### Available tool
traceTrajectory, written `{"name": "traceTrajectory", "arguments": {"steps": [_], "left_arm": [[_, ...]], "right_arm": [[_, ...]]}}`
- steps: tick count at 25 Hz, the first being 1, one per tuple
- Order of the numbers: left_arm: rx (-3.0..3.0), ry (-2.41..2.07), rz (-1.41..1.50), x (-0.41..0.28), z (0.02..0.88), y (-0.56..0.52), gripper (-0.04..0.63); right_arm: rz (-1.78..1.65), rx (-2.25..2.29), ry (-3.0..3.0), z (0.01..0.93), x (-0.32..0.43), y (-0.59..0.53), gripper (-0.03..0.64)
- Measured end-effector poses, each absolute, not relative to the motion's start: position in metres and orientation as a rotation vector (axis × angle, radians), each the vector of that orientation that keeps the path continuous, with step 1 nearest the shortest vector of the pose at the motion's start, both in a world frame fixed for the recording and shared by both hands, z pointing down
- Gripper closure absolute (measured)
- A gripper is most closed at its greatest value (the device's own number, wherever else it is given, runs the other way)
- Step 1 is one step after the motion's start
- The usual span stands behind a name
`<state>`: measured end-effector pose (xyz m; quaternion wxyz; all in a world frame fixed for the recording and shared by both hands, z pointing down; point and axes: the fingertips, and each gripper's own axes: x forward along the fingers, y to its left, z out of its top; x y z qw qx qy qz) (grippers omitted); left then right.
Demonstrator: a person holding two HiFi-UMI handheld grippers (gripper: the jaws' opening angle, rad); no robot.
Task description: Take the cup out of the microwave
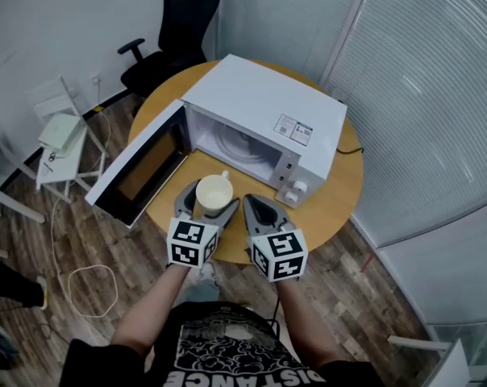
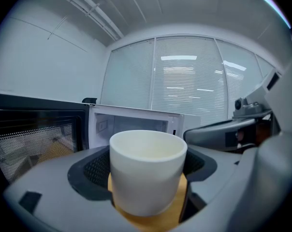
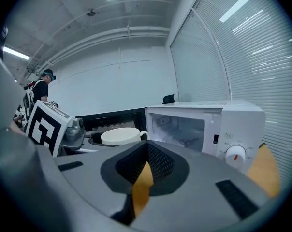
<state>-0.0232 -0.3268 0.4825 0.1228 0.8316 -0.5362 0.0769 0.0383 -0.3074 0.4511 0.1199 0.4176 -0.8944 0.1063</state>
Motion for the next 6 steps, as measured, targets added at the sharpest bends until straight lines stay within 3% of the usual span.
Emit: {"name": "traceTrajectory", "arguments": {"steps": [6], "left_arm": [[2.421,-1.561,0.226,-0.0250,0.4827,-0.3269,0.158]], "right_arm": [[0.314,1.220,-2.614,0.4503,0.0367,-0.3080,0.600]]}}
